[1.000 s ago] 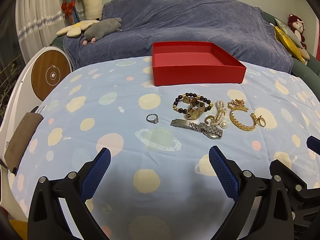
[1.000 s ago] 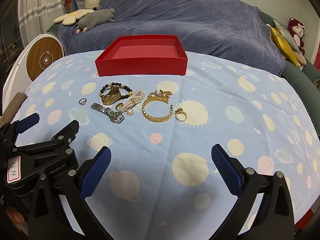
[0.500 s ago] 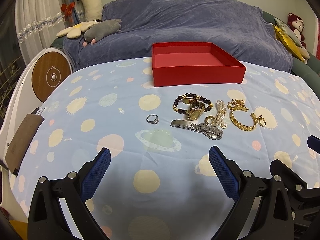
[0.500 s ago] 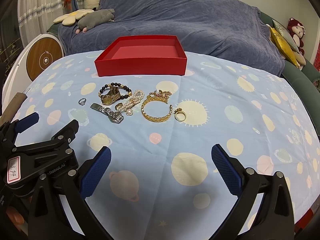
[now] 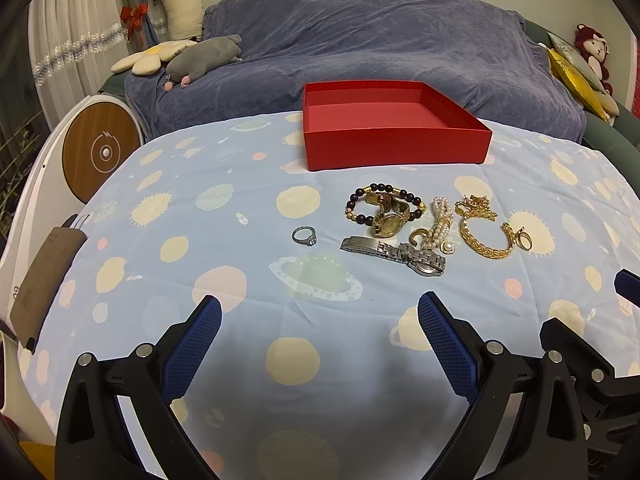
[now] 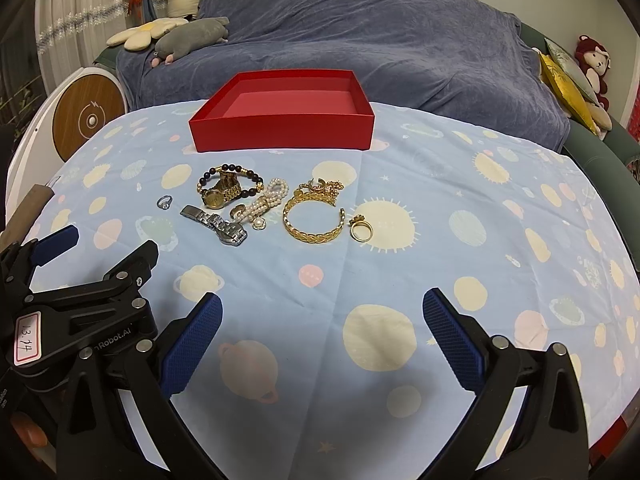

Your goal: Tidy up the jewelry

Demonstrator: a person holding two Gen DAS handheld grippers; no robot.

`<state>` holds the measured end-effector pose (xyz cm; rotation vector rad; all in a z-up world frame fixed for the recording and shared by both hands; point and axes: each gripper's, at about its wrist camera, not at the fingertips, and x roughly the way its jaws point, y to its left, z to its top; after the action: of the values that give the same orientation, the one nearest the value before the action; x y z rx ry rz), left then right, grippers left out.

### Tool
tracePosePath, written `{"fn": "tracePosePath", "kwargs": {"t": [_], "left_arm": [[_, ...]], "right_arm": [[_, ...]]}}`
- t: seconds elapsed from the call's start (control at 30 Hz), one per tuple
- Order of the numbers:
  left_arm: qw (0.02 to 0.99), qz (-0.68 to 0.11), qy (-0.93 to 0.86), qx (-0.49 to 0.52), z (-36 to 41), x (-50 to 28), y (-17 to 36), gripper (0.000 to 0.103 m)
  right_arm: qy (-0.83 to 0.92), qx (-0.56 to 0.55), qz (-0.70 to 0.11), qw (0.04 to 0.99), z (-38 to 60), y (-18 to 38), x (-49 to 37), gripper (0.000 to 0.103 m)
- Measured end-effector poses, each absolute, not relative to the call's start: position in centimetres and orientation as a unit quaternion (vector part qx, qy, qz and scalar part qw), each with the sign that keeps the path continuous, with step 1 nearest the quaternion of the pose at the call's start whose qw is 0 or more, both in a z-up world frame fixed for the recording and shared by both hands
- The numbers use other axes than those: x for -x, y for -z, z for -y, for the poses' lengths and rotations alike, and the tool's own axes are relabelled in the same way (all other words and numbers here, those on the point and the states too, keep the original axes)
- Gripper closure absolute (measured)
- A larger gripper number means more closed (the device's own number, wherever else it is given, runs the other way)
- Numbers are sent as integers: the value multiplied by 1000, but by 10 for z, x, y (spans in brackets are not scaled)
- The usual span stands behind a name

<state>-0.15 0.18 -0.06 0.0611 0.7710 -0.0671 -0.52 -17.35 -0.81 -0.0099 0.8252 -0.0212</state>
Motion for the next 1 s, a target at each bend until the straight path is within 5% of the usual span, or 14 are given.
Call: {"fn": "tracePosePath", "kwargs": {"t": [1.0], "left_arm": [[906, -422, 36, 0, -30, -25, 8, 5]], "right_arm": [[11, -27, -413, 910, 196, 20, -12, 5]]}}
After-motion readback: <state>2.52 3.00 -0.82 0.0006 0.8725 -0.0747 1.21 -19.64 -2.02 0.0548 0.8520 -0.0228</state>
